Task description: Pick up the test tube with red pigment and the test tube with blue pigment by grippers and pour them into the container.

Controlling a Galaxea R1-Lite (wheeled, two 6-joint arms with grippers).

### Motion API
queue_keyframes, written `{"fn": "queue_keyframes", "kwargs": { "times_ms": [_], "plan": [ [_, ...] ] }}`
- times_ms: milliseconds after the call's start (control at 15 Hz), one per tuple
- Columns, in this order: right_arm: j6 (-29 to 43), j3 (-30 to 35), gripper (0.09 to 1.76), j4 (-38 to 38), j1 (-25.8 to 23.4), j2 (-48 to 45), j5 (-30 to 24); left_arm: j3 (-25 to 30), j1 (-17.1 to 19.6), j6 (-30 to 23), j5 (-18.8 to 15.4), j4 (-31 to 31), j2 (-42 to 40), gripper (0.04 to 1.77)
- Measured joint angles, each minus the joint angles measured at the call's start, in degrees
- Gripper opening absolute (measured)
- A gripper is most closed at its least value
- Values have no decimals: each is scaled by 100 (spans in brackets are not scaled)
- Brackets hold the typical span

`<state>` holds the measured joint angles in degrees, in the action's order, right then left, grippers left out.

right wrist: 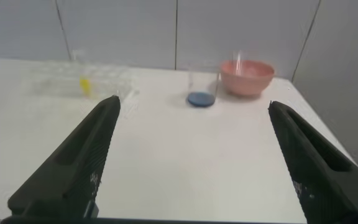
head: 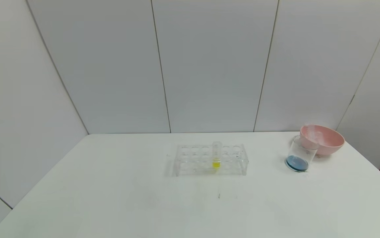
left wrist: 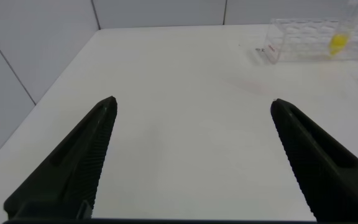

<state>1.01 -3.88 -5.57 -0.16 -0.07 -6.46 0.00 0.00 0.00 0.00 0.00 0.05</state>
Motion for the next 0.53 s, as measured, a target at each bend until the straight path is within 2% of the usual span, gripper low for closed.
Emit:
{"fn": "queue_keyframes", "kwargs": {
  "times_ms": [133,333,533],
  "plan": [
    [-39,283,171,207,5,0,200,0,0,0,0,0,0,176],
    [-80,367,171,148,5,0,290,0,0,0,0,2,0,176],
    [-174,380,171,639,6,0,668,0,0,0,0,2,0,176]
  ]
}}
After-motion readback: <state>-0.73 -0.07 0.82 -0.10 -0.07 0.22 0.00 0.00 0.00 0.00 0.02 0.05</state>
